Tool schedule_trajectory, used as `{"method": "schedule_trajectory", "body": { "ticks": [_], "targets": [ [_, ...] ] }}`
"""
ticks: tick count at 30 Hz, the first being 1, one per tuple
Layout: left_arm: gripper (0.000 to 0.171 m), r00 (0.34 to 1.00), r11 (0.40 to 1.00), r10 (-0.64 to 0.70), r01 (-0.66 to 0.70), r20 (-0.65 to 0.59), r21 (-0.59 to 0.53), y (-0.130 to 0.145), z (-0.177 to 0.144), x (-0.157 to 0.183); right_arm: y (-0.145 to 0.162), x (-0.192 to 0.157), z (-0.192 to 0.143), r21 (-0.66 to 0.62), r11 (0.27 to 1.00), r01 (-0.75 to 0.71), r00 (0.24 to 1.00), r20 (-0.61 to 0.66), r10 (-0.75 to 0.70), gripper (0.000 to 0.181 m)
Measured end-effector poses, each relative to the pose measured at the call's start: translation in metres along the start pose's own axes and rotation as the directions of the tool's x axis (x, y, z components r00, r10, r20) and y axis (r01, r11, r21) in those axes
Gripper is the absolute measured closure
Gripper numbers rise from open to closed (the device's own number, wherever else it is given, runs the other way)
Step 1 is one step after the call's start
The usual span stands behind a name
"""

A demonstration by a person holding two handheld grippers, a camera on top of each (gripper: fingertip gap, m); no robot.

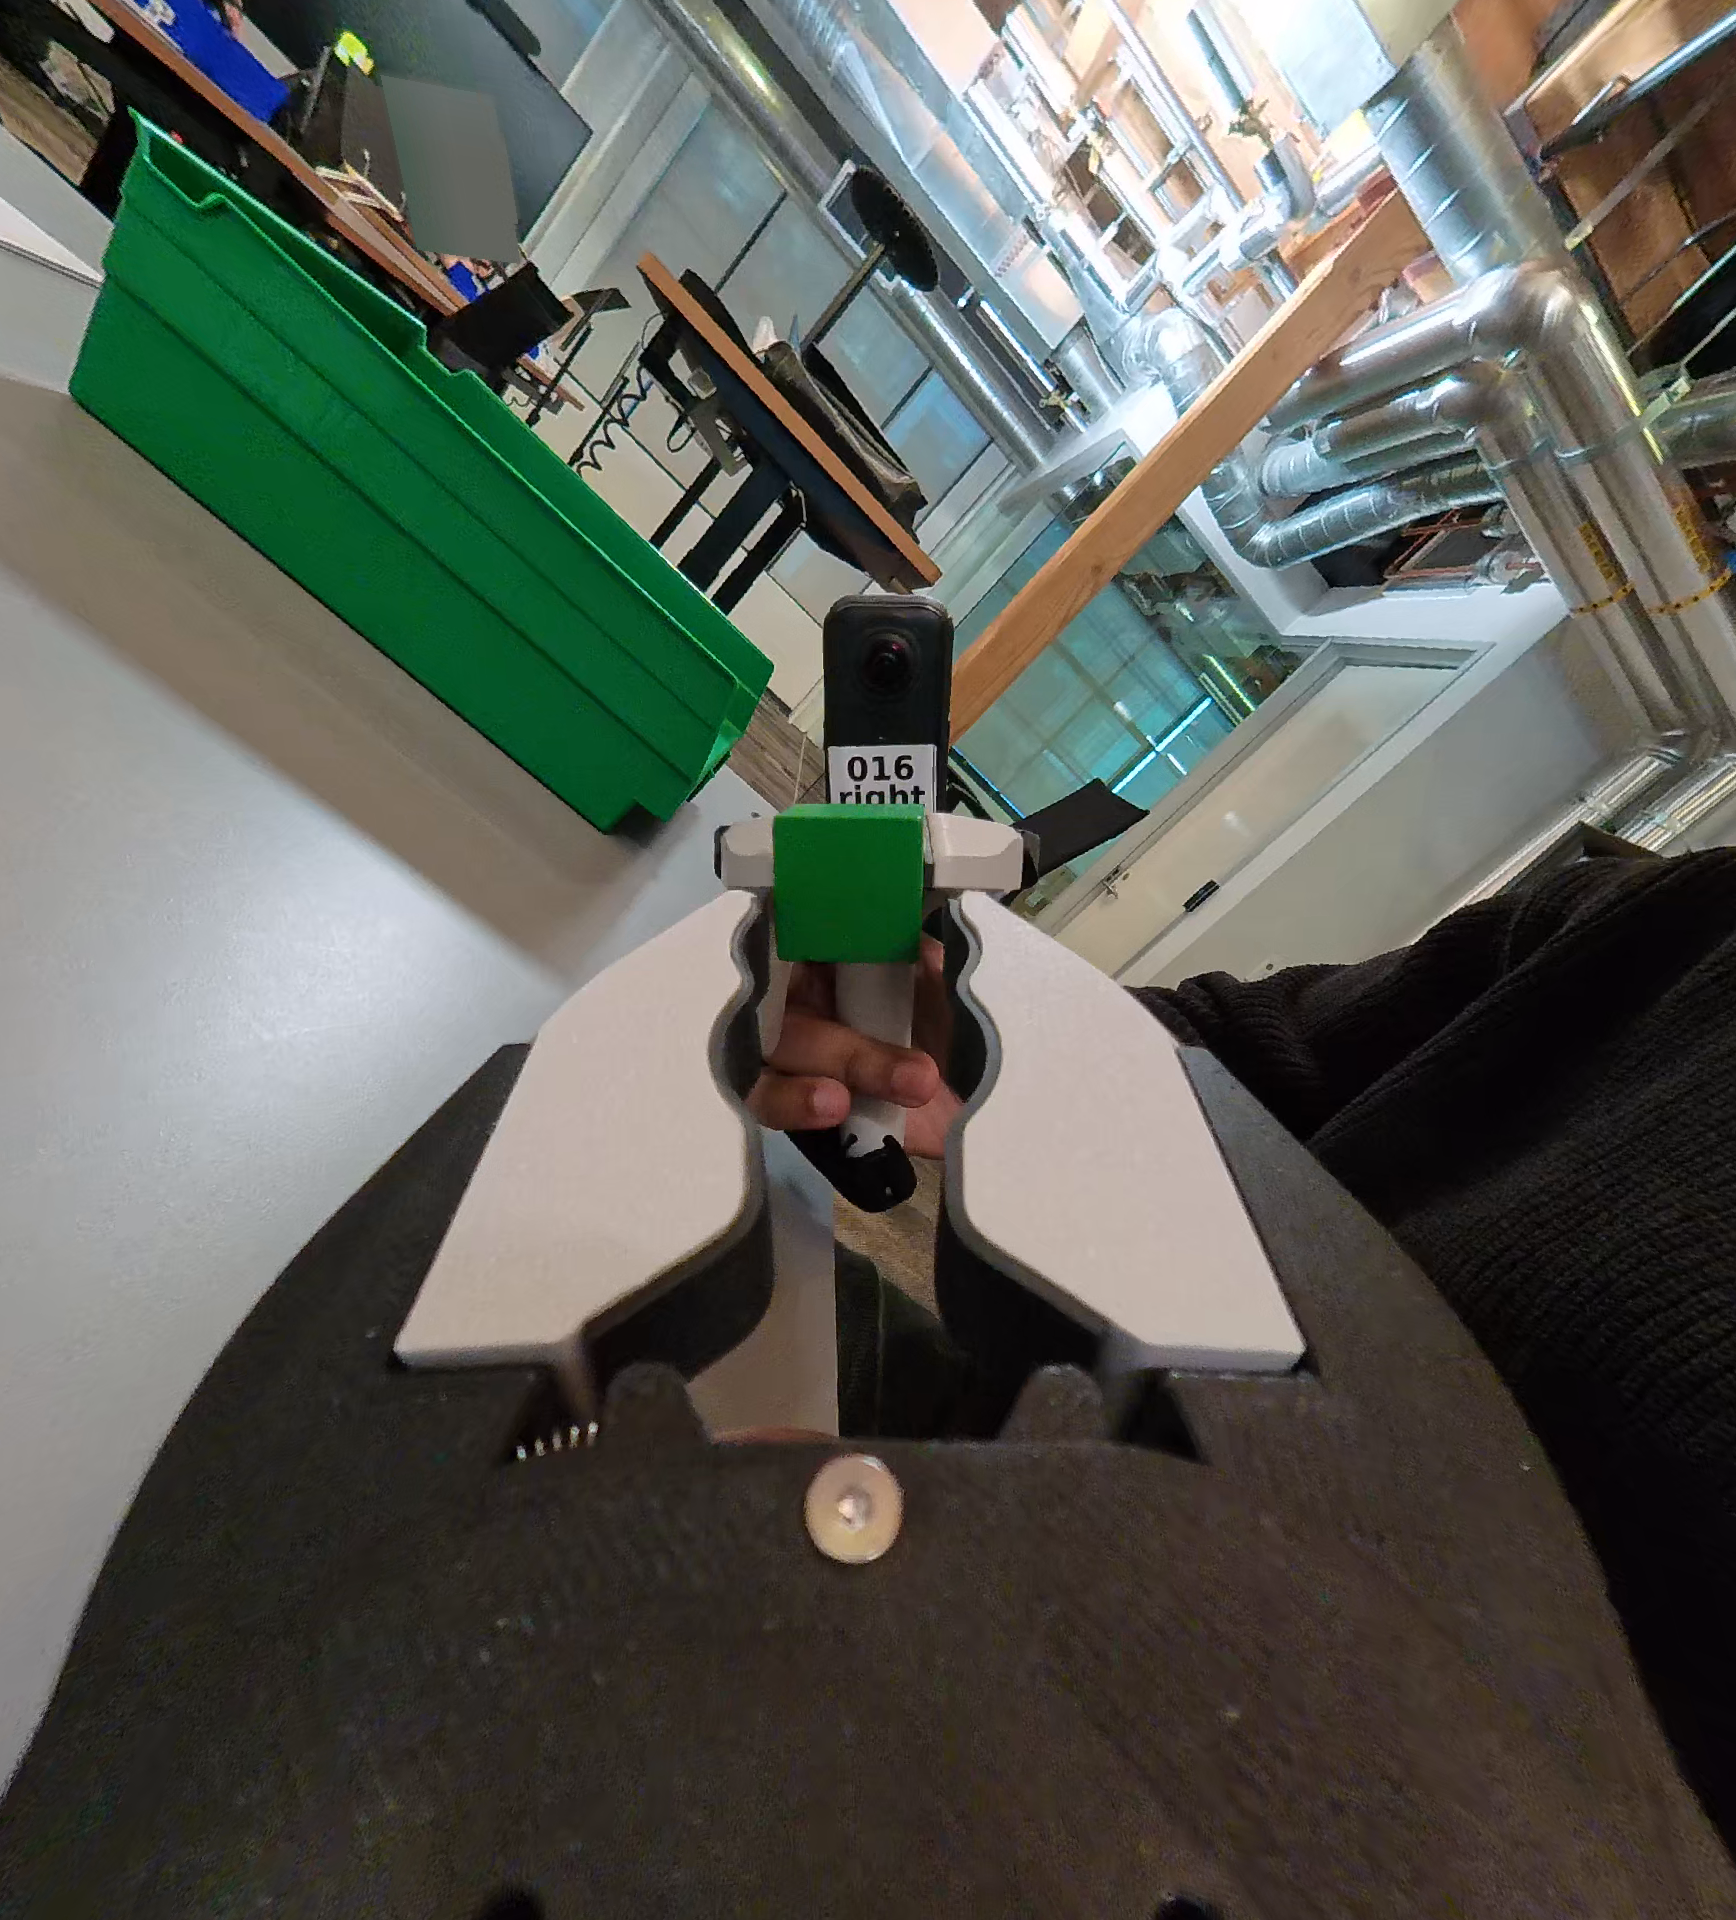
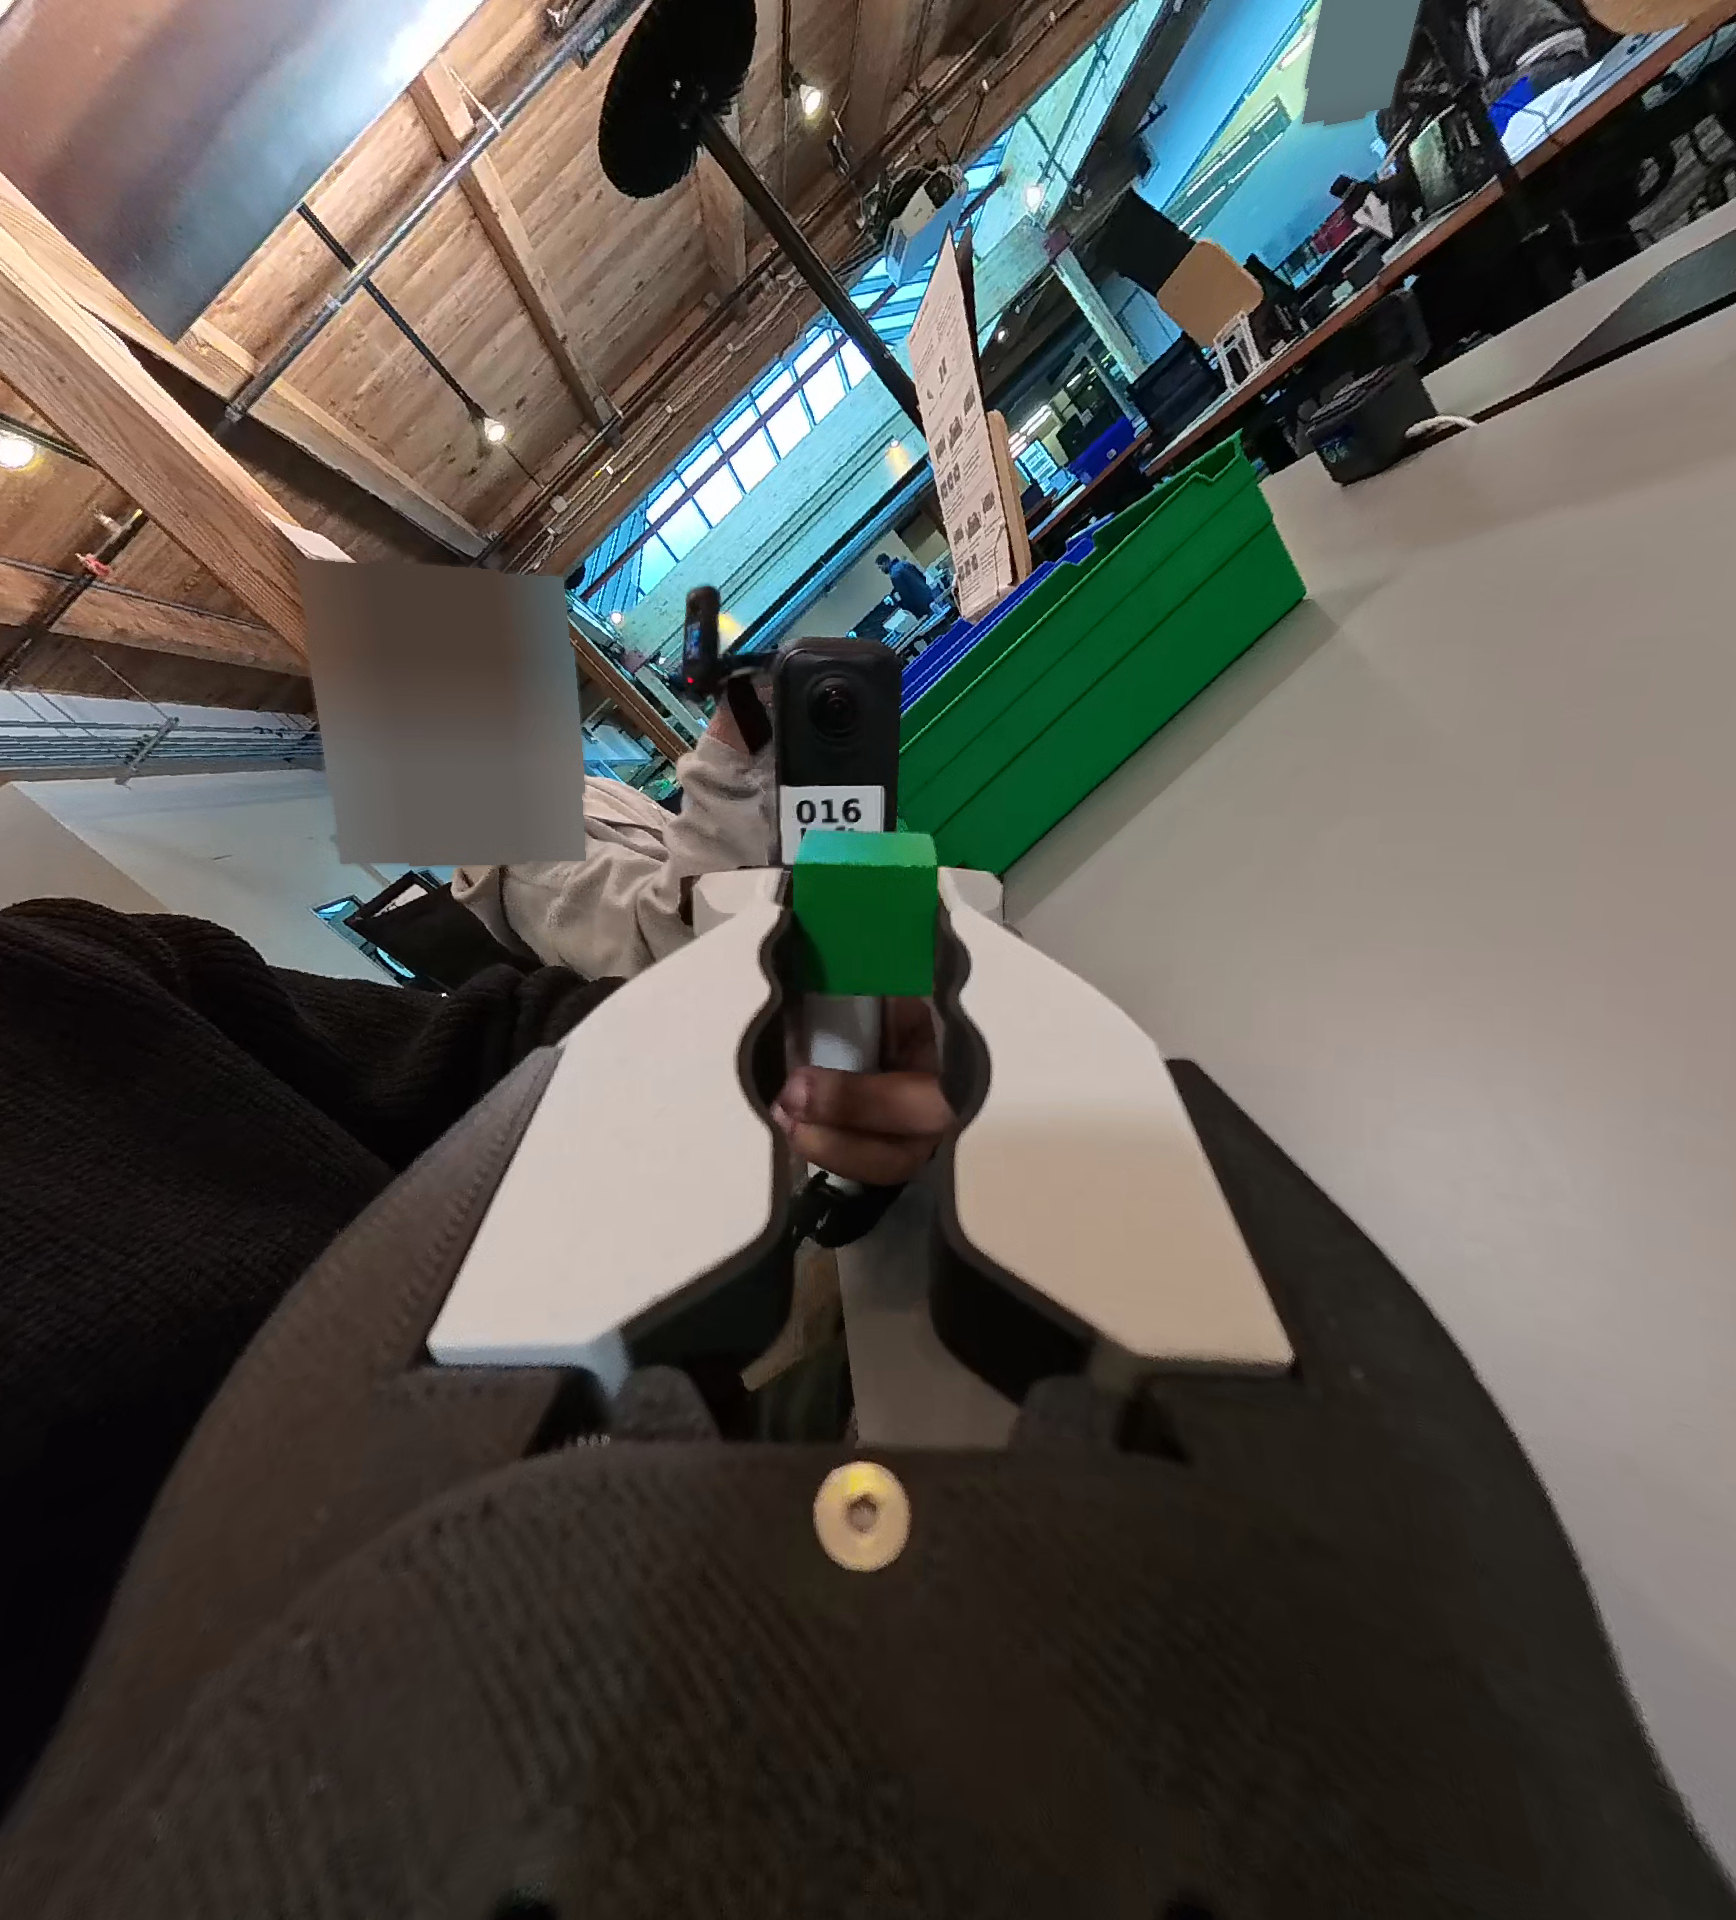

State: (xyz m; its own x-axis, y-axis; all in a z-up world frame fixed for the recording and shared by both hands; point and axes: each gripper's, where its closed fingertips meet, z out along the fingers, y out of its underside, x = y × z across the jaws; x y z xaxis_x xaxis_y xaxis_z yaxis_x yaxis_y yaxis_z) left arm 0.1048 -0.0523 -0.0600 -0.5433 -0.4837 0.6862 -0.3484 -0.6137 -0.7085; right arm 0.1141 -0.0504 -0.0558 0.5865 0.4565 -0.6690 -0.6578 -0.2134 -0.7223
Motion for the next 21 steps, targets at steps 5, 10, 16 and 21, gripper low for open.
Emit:
{"method": "schedule_trajectory", "body": {
  "ticks": [5,10,16,21],
  "targets": [
    [0.141,1.000,1.000,-0.014,0.014,0.008,0.000,-0.0020,-0.0025,-0.0041,0.0026,0.0004,0.0002,-0.017,1.000,0.001,1.000,0.001,-0.001,0.156],
    [0.145,1.000,1.000,0.008,-0.008,0.007,-0.025,0.0000,-0.0032,-0.0043,0.0038,0.0024,0.0003,-0.024,1.000,-0.003,1.000,-0.005,0.002,0.155],
    [0.145,1.000,1.000,-0.007,0.008,0.001,-0.028,0.0002,-0.0037,-0.0053,0.0045,0.0033,0.0007,-0.022,1.000,-0.003,1.000,-0.003,0.003,0.155],
    [0.145,0.999,0.999,0.026,-0.026,0.019,-0.025,-0.0015,-0.0039,-0.0050,0.0032,0.0018,0.0011,-0.015,1.000,-0.002,1.000,0.009,0.002,0.145]
  ]
}}
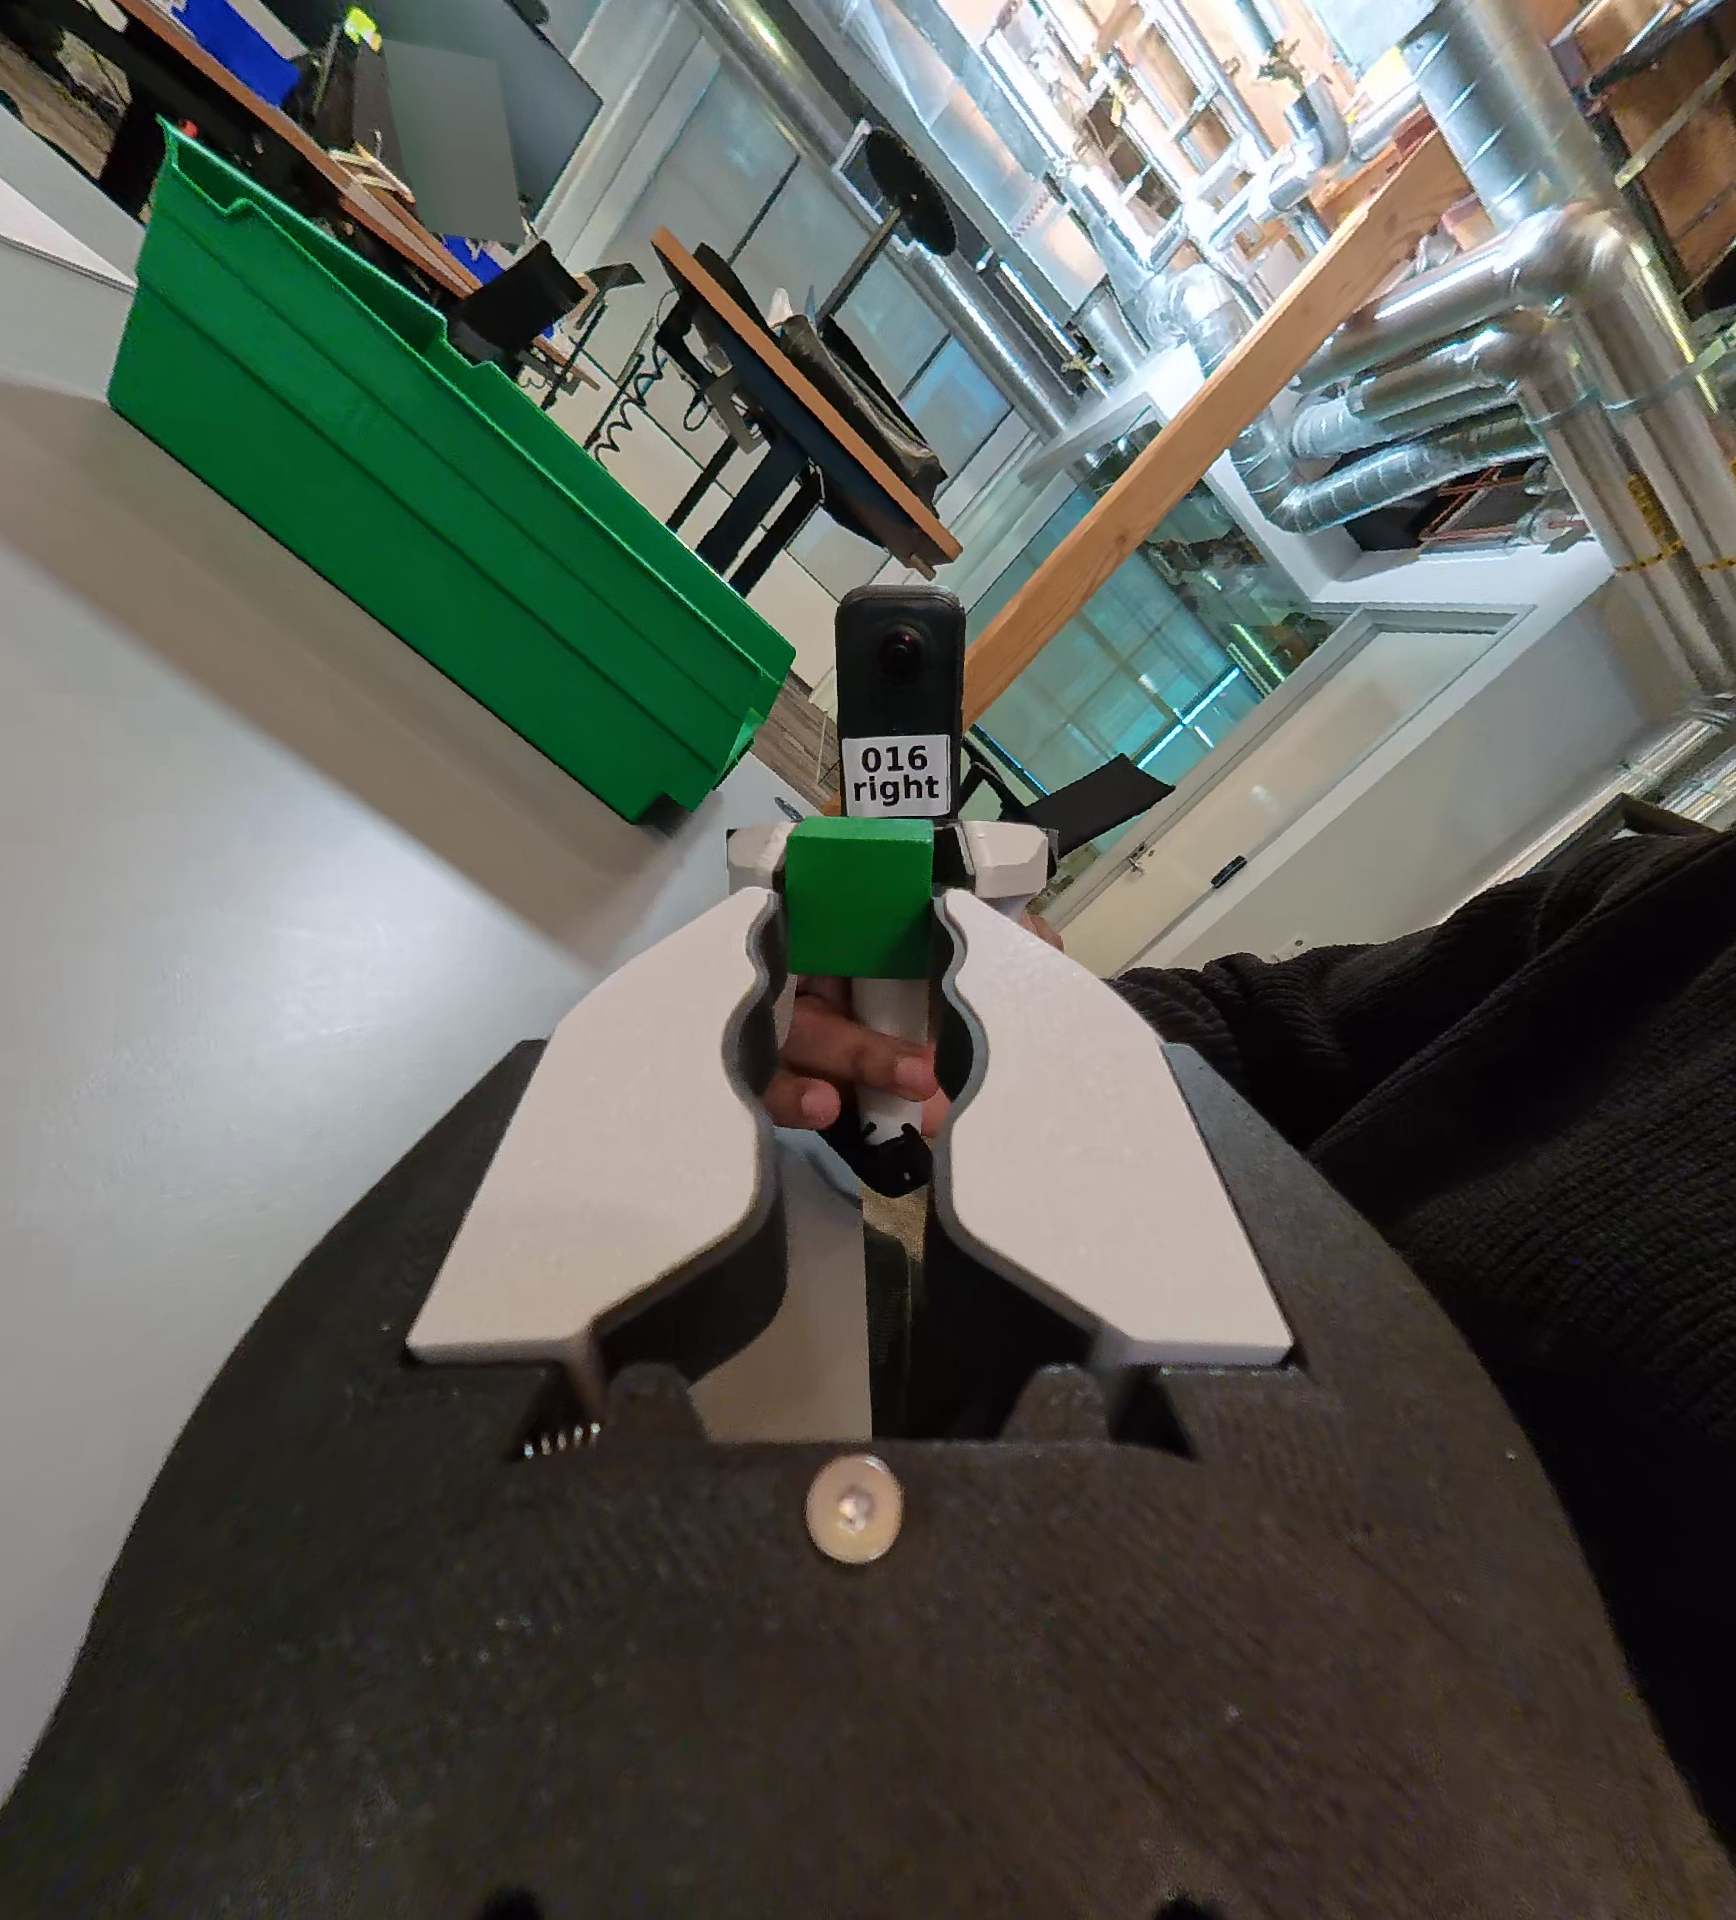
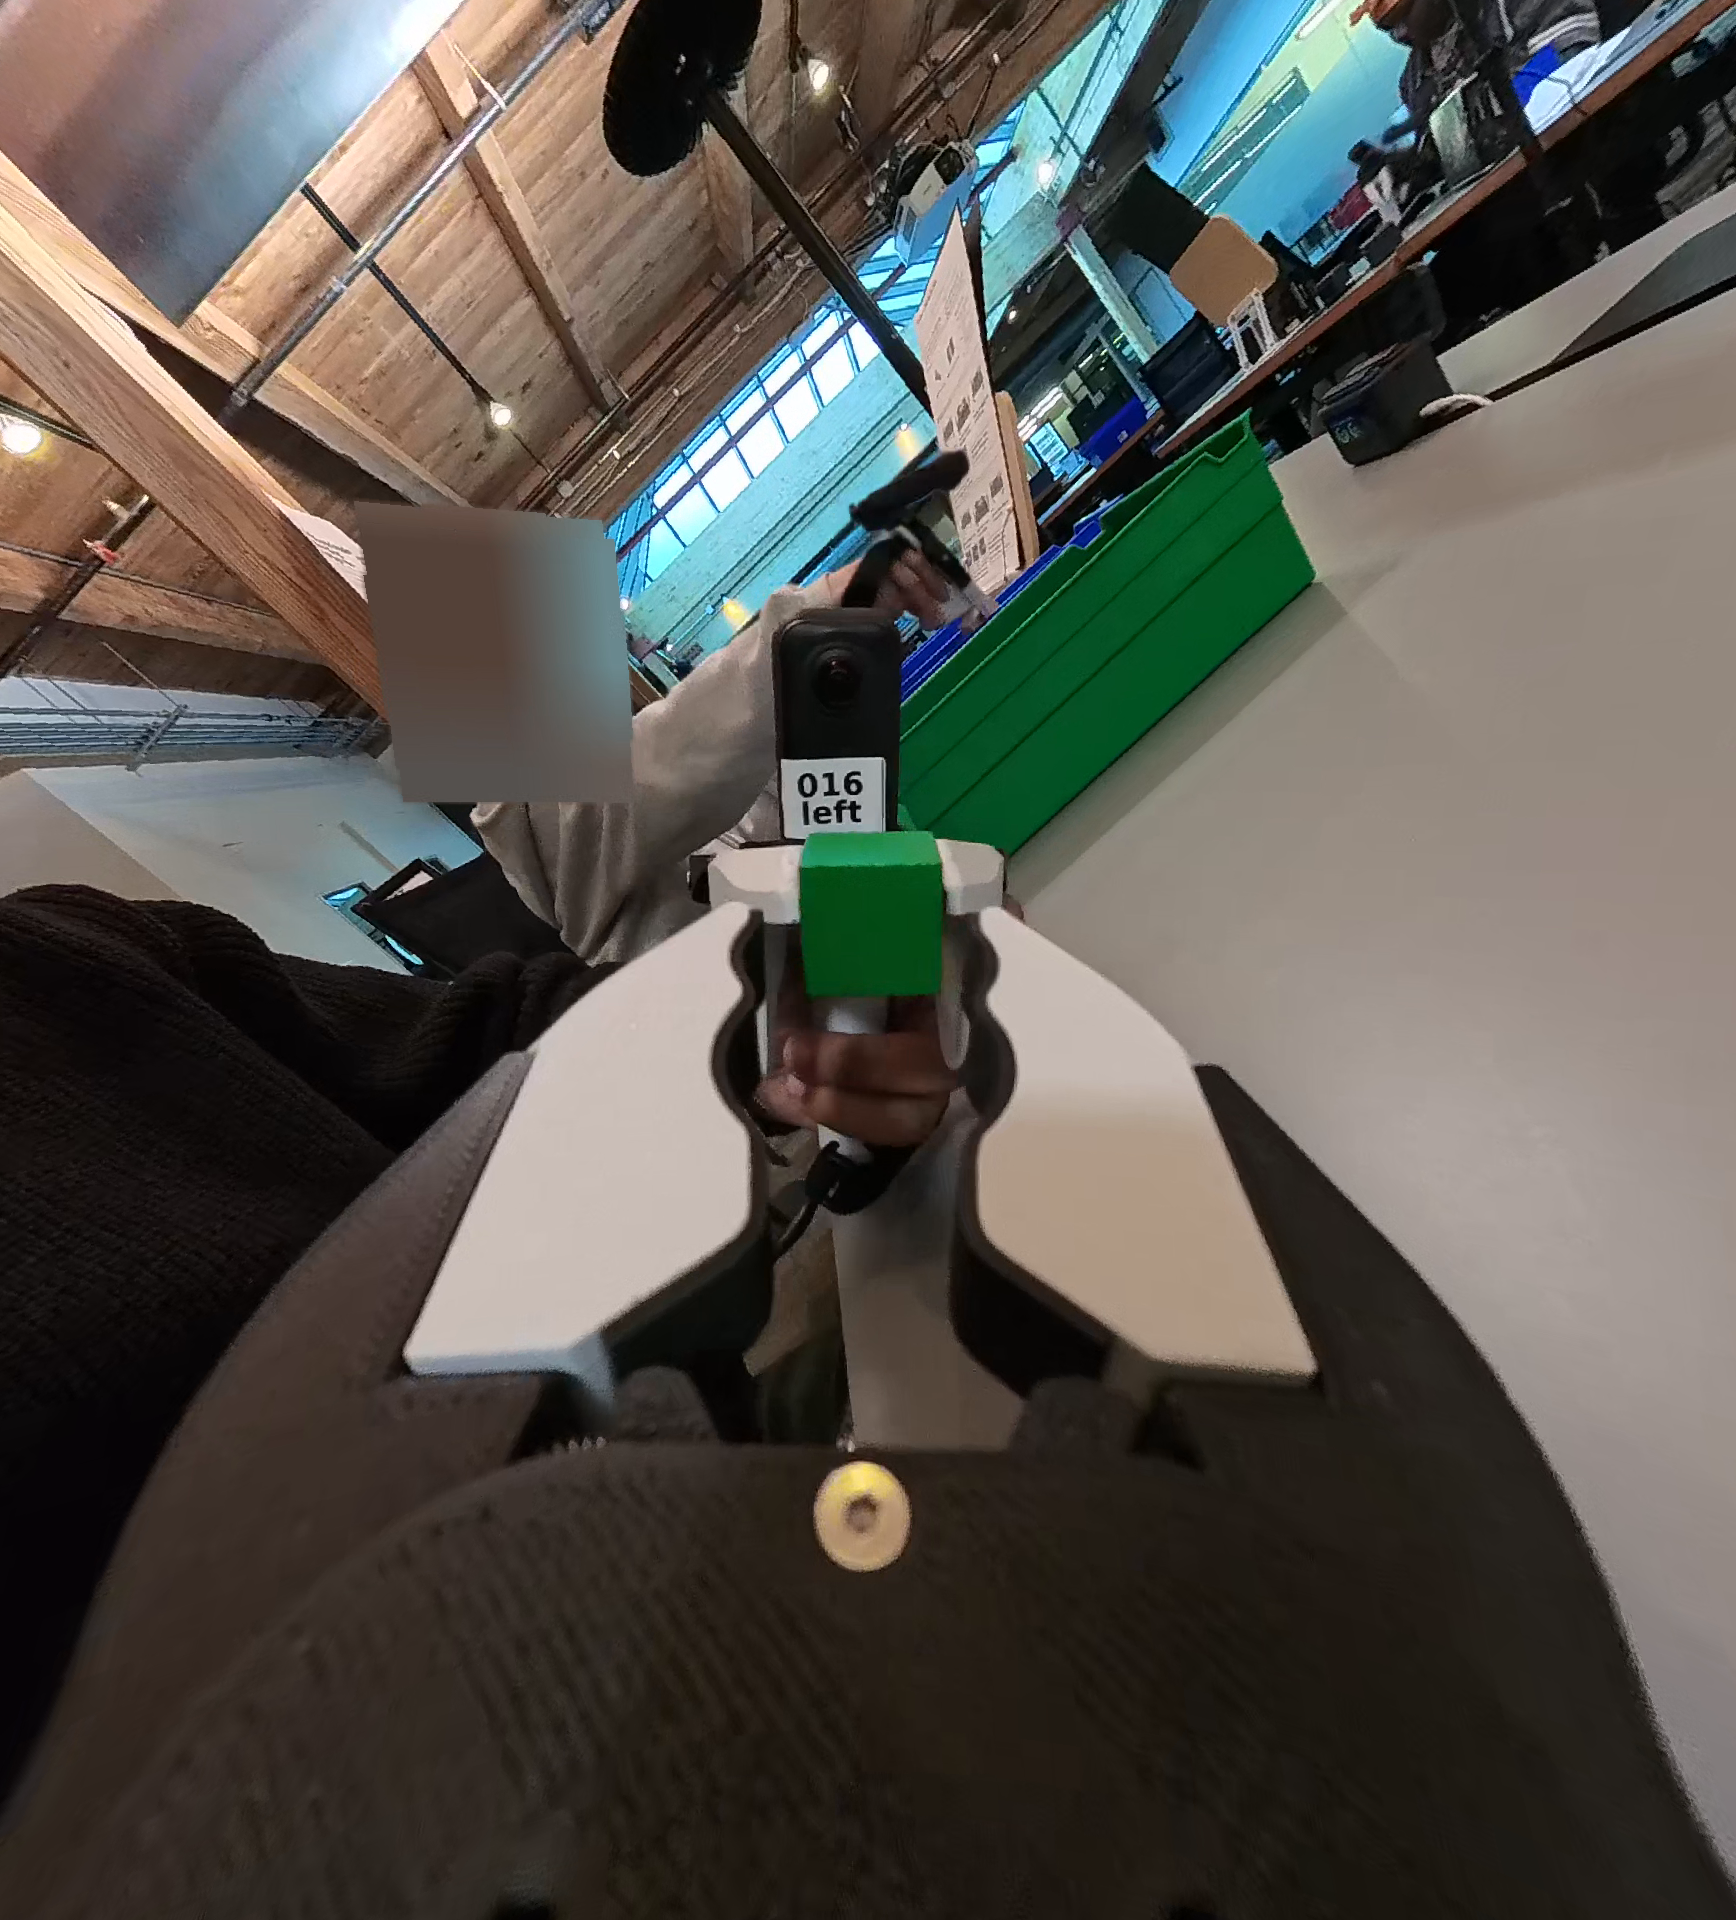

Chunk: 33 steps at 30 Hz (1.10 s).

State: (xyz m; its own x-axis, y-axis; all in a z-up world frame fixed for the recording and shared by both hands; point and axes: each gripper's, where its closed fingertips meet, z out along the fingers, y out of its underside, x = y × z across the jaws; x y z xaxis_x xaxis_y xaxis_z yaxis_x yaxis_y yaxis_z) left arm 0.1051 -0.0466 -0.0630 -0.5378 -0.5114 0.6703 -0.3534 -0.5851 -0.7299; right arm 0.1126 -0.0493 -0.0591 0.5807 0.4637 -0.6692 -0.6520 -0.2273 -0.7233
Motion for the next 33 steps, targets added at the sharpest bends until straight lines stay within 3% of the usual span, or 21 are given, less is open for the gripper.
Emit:
{"method": "schedule_trajectory", "body": {
  "ticks": [15,20,24,27,29,31,33],
  "targets": [
    [0.145,1.000,1.000,-0.001,0.001,-0.014,-0.030,0.005,0.001,0.002,0.003,-0.001,-0.001,-0.074,0.996,0.058,0.998,-0.031,-0.060,0.155],
    [0.138,1.000,0.998,-0.021,0.021,0.002,-0.061,0.009,0.002,0.003,-0.037,-0.014,-0.024,-0.038,0.970,0.239,0.970,-0.027,-0.240,0.155],
    [0.138,0.999,0.992,0.031,-0.028,0.019,-0.127,0.019,0.005,0.000,-0.099,-0.017,-0.073,-0.046,0.869,0.493,0.854,-0.167,-0.493,0.155],
    [0.138,0.996,0.983,0.082,-0.076,0.034,-0.164,0.026,0.007,0.000,-0.153,-0.005,-0.125,-0.198,0.747,0.635,0.685,-0.302,-0.663,0.155],
    [0.138,0.993,0.979,0.108,-0.100,0.042,-0.175,0.028,0.009,0.000,-0.182,0.021,-0.160,-0.353,0.692,0.630,0.603,-0.339,-0.722,0.155],
    [0.138,0.991,0.977,0.122,-0.112,0.046,-0.181,0.030,0.012,-0.001,-0.194,0.054,-0.188,-0.501,0.653,0.568,0.579,-0.321,-0.750,0.155],
    [0.138,0.989,0.973,0.136,-0.122,0.056,-0.197,0.033,0.014,-0.004,-0.188,0.090,-0.211,-0.662,0.583,0.471,0.589,-0.256,-0.767,0.155]
  ]
}}
